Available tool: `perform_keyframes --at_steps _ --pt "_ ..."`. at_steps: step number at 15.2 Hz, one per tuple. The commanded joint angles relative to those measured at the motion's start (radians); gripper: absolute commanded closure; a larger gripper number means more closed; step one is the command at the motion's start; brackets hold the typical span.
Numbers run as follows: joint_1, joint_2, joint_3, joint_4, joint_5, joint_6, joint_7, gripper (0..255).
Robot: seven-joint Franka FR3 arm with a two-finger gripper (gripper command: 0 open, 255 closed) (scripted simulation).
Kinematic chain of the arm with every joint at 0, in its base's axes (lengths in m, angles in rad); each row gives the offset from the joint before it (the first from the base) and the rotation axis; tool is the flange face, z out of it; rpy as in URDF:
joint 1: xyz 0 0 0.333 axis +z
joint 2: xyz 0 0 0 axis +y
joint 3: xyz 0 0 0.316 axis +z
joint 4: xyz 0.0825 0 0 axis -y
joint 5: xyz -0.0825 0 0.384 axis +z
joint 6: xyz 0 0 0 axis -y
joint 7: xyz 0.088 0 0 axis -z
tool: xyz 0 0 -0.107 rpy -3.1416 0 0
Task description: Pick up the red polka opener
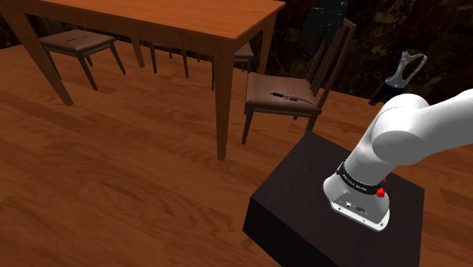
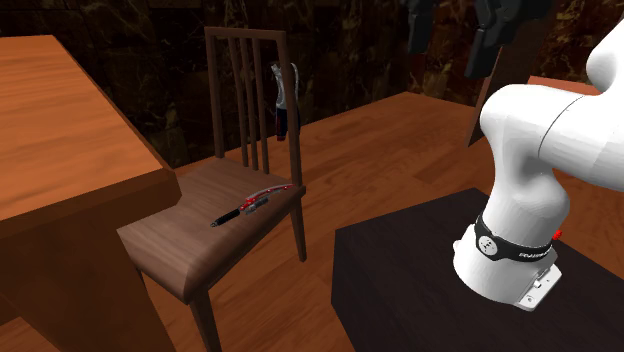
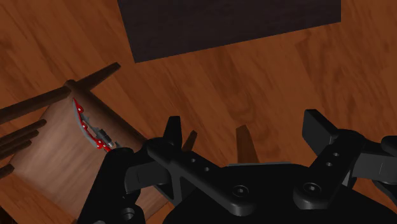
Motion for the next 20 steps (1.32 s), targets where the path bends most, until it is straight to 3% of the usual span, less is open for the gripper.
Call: perform_keyframes --at_steps 1,11,20 --pt "0.000 0.000 0.000 0.000 0.000 0.000 0.000 0" --pt "-0.033 0.033 -0.227 -0.184 -0.144 0.259 -0.262 0" --pt "-0.041 0.230 -0.454 -0.219 -0.227 0.533 -0.502 0"
